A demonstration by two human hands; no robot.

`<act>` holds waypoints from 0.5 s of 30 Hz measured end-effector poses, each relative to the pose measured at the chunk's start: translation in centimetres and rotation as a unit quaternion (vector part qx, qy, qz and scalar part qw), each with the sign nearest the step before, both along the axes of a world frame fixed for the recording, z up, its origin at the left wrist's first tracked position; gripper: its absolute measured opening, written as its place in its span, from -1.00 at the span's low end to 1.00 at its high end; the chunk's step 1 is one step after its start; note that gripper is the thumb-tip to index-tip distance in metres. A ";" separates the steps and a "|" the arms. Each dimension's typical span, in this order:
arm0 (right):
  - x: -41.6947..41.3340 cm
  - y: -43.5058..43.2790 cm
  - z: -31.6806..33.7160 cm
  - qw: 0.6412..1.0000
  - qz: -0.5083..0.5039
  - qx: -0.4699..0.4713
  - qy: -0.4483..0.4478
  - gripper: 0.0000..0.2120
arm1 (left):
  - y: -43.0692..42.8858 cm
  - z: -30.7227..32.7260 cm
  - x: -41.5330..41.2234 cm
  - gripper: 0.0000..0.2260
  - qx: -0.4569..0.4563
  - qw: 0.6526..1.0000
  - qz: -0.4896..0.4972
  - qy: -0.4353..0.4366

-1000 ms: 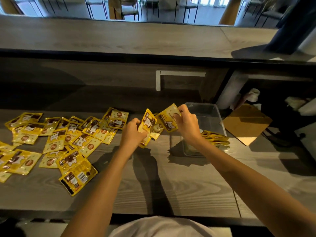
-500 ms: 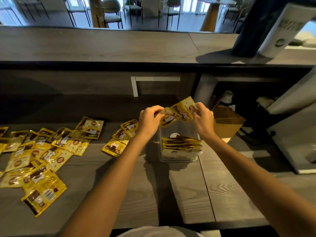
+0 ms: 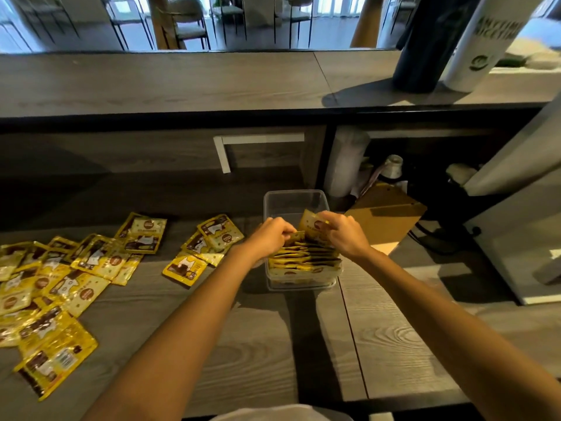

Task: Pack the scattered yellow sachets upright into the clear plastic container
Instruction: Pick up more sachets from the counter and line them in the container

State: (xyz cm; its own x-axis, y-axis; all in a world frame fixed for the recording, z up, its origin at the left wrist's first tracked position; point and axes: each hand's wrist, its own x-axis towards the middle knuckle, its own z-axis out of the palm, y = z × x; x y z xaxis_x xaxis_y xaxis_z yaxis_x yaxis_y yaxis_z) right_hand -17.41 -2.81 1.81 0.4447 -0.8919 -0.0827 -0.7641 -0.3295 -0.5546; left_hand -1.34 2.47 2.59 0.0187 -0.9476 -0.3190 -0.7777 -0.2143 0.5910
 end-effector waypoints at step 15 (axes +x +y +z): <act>-0.8 -0.4 -0.5 0.989 0.098 0.040 0.107 -0.68 | 0.1 -1.9 1.4 -0.70 -0.020 0.994 -0.030 -0.104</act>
State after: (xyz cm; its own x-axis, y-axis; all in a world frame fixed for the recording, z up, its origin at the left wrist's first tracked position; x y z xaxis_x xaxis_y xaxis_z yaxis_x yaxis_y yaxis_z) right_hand -18.22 -3.23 1.34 0.5734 -0.7769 -0.2601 -0.7922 -0.4448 -0.4179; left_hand 0.03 2.54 0.71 0.0237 -0.9610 -0.2754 -0.8950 -0.1432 0.4225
